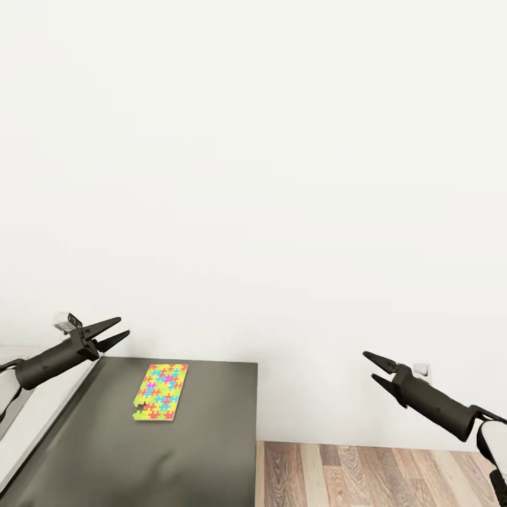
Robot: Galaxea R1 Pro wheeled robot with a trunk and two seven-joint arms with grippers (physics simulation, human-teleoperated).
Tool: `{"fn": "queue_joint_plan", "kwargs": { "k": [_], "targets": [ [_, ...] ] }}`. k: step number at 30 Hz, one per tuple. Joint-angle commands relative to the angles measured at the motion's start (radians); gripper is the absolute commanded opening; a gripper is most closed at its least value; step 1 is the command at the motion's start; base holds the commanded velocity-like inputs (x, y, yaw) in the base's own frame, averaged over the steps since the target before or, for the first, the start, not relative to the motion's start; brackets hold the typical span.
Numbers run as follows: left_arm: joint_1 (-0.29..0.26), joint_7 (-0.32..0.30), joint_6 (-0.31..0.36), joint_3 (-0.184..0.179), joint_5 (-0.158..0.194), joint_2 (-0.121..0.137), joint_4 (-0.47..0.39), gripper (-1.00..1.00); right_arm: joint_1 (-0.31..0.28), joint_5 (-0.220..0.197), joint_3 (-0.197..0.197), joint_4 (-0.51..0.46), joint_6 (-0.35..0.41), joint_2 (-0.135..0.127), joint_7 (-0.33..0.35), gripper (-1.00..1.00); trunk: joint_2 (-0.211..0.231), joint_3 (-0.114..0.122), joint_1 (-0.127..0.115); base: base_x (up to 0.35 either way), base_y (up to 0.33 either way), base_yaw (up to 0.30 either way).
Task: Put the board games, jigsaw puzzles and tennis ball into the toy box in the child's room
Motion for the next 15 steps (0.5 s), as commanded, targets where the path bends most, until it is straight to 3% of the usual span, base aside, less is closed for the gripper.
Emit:
{"fn": "queue_joint_plan", "kwargs": {
  "k": [1, 8, 13, 15],
  "targets": [
    [-0.001, -0.001, 0.006, -0.001, 0.003, 0.0, 0.0, 1.0, -0.003, 0.006, 0.002, 0.034, 0.006, 0.0, 0.0, 1.0, -0.002, -0.002, 0.001, 0.0, 0.0, 0.0],
    [-0.001, 0.0, 0.006, -0.006, 0.002, -0.001, 0.001, 1.0, 0.001, 0.011, 0.013, 0.161, 0.006, -0.001, -0.014, 1.0, -0.002, -0.002, 0.001, 0.0, 0.0, 0.0],
    [-0.001, 0.0, 0.007, -0.007, 0.001, -0.001, 0.001, 1.0, 0.002, 0.02, 0.014, 0.178, 0.005, -0.003, -0.015, 1.0, -0.002, -0.002, 0.001, 0.0, 0.0, 0.0],
    [-0.001, 0.0, 0.007, -0.007, 0.0, -0.001, 0.001, 1.0, 0.001, 0.044, 0.015, 0.18, 0.005, -0.002, -0.015, 1.0, -0.002, -0.002, 0.001, 0.0, 0.0, 0.0]
  ]
}}
